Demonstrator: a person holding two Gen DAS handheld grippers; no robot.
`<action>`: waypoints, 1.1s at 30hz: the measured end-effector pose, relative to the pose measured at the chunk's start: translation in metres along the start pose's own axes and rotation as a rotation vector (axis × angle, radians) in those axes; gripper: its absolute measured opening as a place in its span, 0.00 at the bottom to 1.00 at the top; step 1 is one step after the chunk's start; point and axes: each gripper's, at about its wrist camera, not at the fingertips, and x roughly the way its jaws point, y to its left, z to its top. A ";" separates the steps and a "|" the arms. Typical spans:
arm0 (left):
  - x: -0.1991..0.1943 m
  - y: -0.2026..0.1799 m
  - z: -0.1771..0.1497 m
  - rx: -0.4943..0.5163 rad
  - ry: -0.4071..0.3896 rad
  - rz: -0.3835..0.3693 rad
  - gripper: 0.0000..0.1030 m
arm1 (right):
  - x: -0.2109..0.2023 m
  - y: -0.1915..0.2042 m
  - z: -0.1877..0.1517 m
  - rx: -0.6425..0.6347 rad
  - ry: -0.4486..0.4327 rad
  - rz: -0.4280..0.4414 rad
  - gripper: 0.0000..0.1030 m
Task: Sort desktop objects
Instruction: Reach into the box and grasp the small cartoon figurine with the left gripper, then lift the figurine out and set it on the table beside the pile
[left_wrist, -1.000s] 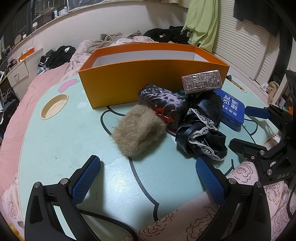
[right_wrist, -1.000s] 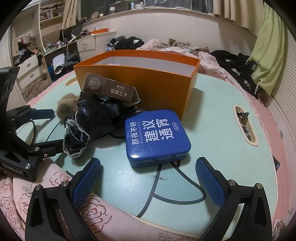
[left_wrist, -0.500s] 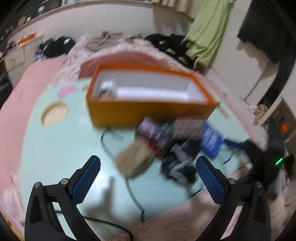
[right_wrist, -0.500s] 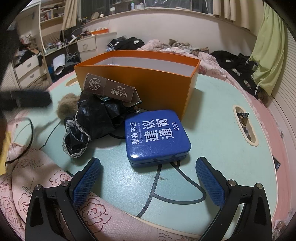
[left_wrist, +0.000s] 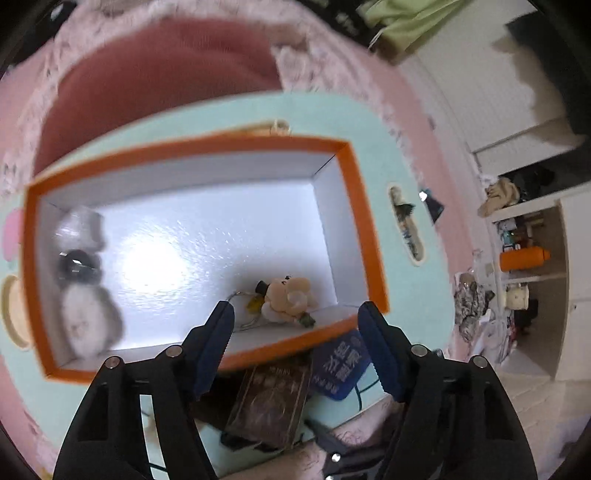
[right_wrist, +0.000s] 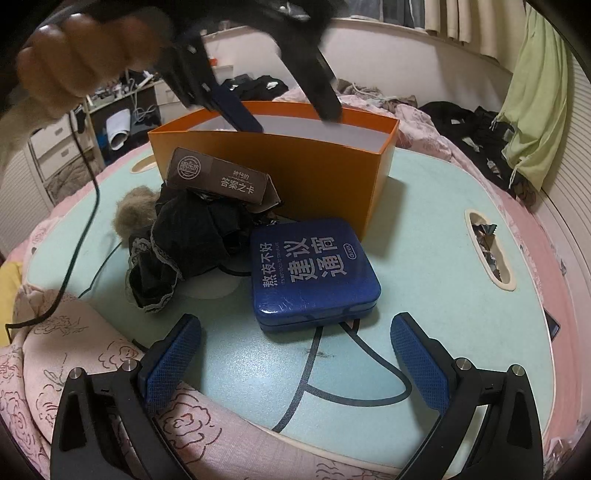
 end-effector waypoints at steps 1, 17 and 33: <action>0.006 -0.002 0.003 0.000 0.016 0.004 0.64 | 0.001 0.001 0.003 0.000 0.000 0.000 0.99; -0.011 0.024 0.004 -0.004 -0.122 0.001 0.28 | 0.002 0.000 0.004 0.001 -0.004 0.002 1.00; -0.085 0.026 -0.100 0.065 -0.348 -0.120 0.29 | 0.003 -0.002 0.004 0.000 -0.004 0.003 1.00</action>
